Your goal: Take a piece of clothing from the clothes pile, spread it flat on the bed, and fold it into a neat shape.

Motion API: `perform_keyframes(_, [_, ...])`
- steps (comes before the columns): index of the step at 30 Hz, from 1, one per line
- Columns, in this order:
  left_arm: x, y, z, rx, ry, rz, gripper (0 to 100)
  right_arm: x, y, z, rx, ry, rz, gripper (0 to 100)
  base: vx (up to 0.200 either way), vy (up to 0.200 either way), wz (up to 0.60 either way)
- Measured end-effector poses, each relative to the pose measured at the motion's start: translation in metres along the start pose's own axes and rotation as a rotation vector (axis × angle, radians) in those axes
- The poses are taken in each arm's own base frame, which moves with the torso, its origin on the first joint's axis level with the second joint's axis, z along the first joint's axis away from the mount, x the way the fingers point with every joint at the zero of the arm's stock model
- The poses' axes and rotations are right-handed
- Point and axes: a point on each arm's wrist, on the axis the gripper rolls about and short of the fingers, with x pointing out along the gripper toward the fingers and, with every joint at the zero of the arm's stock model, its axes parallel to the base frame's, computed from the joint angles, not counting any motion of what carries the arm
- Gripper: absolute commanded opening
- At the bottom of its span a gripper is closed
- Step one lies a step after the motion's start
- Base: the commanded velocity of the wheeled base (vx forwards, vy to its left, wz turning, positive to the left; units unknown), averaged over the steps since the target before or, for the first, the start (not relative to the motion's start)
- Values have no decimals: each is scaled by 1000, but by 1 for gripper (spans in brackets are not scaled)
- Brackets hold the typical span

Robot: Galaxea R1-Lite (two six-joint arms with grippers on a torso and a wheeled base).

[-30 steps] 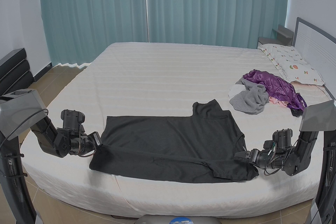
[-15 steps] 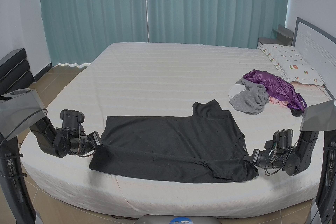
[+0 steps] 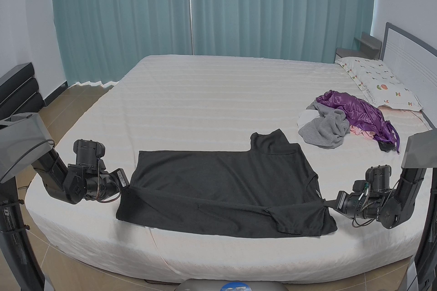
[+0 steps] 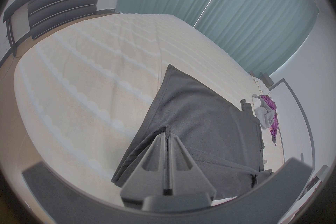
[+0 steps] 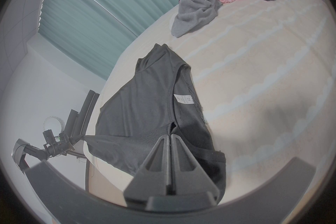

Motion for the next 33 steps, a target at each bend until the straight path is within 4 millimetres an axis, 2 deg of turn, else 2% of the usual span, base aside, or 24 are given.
perform_keyframes(8, [-24, 3, -3, -8, 11, 17, 0, -32, 12, 3, -18, -63, 29, 0, 0, 0, 0])
perform_keyframes(16, [-52, 17, -12, 18, 26, 42, 0, -62, 24, -5, -38, -79, 65, 0, 0, 0, 0])
perform_keyframes(26, [-78, 21, -27, 37, 44, 40, 0, -87, 29, -18, -53, -65, 95, 0, 0, 0, 0])
perform_keyframes(33, [-88, 25, -37, 83, 64, 46, 0, -98, 27, -28, -62, -49, 83, 0, 0, 0, 0])
